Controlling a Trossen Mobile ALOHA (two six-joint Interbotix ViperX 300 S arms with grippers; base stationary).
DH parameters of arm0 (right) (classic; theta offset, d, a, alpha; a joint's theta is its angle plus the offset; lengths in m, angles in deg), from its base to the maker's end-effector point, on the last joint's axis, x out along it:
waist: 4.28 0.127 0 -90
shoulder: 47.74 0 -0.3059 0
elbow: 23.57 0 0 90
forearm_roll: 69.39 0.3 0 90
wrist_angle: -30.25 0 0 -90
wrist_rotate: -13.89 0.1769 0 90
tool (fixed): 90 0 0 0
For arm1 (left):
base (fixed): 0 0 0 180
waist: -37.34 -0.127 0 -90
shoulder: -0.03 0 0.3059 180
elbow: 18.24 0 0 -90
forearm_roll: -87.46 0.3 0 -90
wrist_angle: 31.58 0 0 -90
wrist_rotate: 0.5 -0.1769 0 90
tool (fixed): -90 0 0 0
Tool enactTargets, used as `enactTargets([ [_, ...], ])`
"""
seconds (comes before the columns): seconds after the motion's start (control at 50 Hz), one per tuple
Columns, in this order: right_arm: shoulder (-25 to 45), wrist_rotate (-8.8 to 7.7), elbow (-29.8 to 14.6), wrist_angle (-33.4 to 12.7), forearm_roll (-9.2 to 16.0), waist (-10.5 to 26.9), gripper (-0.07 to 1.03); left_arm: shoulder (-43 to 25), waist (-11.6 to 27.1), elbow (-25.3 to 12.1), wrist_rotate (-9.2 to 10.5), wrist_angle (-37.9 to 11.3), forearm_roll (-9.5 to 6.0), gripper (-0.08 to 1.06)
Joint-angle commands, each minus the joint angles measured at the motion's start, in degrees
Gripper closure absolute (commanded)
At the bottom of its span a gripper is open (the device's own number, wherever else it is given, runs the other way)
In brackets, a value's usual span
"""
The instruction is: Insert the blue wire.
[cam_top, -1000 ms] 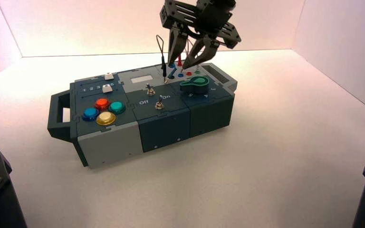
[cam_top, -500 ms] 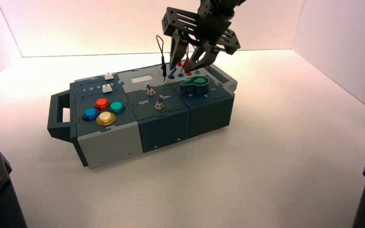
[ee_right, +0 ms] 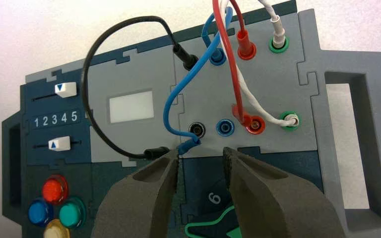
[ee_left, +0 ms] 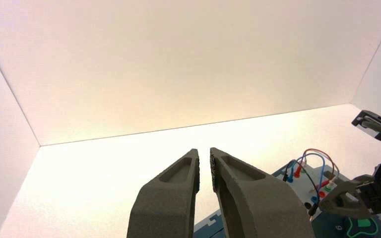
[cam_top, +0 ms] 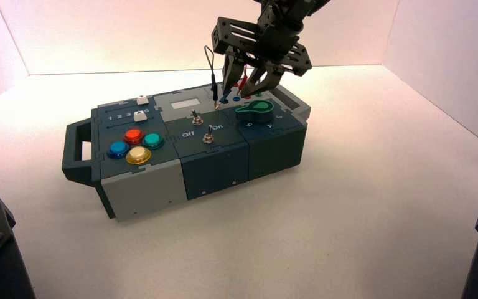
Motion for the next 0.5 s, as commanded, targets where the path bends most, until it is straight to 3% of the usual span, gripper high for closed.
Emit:
enactTargets([
  [0.02, -0.4, 0.18, -1.6, 0.8, 0.3, -0.2, 0.48, -0.9, -0.2, -1.9, 0.18, 0.4, 0.00, 0.83],
  [0.5, 0.6, 0.18, -2.8, 1.5, 0.3, -0.2, 0.48, -1.1, -0.2, -1.9, 0.09, 0.4, -0.09, 0.83],
])
